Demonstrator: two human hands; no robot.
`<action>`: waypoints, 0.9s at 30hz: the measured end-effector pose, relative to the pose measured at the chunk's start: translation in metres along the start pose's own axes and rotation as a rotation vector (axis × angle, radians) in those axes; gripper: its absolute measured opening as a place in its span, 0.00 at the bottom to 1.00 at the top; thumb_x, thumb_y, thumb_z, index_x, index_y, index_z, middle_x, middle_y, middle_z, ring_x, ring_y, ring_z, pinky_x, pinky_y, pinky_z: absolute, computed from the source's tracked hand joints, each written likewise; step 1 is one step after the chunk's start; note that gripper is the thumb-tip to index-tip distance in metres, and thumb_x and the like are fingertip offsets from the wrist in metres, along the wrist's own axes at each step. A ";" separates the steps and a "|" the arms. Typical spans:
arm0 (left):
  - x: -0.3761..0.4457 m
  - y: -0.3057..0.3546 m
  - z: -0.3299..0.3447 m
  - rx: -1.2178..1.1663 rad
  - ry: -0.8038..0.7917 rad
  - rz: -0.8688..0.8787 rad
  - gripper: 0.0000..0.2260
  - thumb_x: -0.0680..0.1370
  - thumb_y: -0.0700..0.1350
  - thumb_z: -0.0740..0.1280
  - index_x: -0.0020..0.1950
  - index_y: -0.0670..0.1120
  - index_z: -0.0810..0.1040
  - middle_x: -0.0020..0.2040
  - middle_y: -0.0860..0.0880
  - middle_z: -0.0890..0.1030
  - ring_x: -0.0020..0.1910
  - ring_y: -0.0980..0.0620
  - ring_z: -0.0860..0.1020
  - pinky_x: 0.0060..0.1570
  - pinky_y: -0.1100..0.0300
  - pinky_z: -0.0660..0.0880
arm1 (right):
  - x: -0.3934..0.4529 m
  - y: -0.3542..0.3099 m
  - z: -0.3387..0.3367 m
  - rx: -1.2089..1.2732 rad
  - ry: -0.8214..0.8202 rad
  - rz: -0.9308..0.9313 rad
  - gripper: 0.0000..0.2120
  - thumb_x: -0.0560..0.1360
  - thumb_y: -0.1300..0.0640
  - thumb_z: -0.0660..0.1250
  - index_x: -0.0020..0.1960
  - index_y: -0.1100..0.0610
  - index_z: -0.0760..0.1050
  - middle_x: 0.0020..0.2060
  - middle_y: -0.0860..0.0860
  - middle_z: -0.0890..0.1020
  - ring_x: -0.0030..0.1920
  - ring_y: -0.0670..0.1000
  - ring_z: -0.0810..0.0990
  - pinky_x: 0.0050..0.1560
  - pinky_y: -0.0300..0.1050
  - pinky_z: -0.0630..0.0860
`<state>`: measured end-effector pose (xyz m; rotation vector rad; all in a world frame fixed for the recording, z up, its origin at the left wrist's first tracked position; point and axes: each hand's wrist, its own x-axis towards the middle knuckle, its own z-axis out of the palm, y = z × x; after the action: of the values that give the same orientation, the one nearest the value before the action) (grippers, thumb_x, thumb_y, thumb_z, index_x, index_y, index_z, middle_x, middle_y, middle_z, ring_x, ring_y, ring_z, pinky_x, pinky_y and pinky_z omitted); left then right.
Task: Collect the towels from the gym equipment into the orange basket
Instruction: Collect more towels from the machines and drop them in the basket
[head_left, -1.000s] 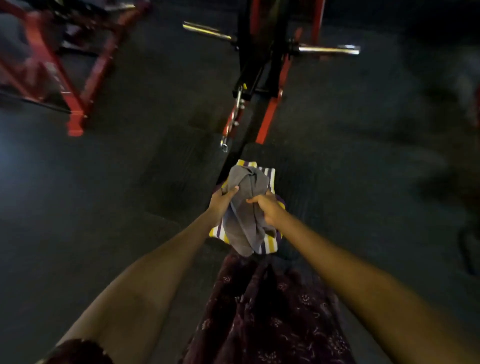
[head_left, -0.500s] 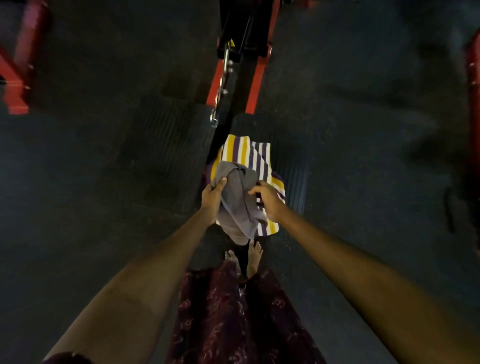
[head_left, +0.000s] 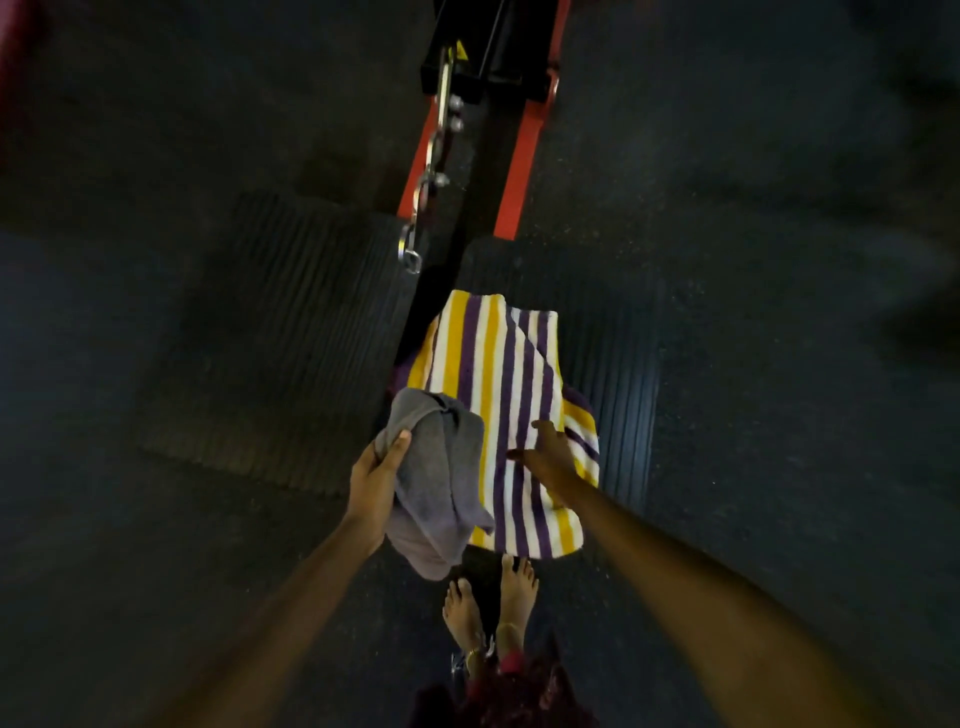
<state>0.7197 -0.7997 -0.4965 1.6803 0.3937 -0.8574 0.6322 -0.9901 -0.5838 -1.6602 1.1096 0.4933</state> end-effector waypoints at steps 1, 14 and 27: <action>0.007 -0.004 0.002 -0.017 -0.005 0.003 0.12 0.78 0.48 0.65 0.59 0.46 0.76 0.58 0.45 0.79 0.58 0.47 0.77 0.61 0.48 0.73 | 0.013 0.005 0.001 -0.071 0.007 -0.005 0.37 0.71 0.50 0.72 0.74 0.56 0.58 0.71 0.58 0.63 0.71 0.58 0.64 0.70 0.54 0.66; 0.128 -0.059 0.069 -0.102 0.088 -0.036 0.17 0.78 0.49 0.65 0.64 0.44 0.75 0.62 0.44 0.78 0.62 0.45 0.75 0.64 0.46 0.72 | 0.155 0.052 0.008 -0.412 0.135 0.039 0.59 0.65 0.39 0.74 0.77 0.52 0.34 0.77 0.59 0.43 0.77 0.63 0.42 0.74 0.66 0.47; 0.175 -0.077 0.090 0.102 -0.026 -0.023 0.22 0.76 0.47 0.69 0.68 0.43 0.70 0.63 0.44 0.77 0.62 0.44 0.75 0.65 0.43 0.71 | 0.189 0.045 0.018 -0.462 0.219 0.104 0.39 0.73 0.45 0.68 0.75 0.60 0.54 0.62 0.59 0.77 0.66 0.59 0.72 0.73 0.64 0.46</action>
<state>0.7579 -0.8923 -0.6826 1.7600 0.3577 -0.9287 0.6898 -1.0566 -0.7583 -2.1023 1.3160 0.6850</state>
